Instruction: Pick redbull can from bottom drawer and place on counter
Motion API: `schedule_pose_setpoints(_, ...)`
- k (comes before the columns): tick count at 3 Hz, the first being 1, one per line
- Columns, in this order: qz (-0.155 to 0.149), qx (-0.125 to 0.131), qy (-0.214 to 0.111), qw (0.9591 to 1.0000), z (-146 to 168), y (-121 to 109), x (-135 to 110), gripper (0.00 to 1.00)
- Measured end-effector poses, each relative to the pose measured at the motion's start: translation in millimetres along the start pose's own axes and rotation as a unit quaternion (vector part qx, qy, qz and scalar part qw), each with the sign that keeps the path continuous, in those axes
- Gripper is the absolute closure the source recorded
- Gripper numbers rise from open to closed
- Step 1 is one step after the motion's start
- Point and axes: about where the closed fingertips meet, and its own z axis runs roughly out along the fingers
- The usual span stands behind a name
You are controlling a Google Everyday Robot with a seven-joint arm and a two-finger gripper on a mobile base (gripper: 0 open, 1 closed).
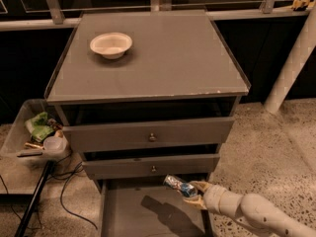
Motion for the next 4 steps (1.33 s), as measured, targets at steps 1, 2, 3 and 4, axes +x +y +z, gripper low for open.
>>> schedule_pose_setpoints(1,0.000,-0.001,0.000,1.0000,0,0,0,1.00)
schedule_pose_setpoints(2,0.004,-0.019,0.016,0.9997,21,5,9,1.00)
schedule_pose_setpoints(3,-0.014,-0.015,0.028,0.9994,19,-3,-11,1.00)
schedule_pose_setpoints(4,-0.061,0.021,0.030,0.9974,-17,-20,-64,1.00)
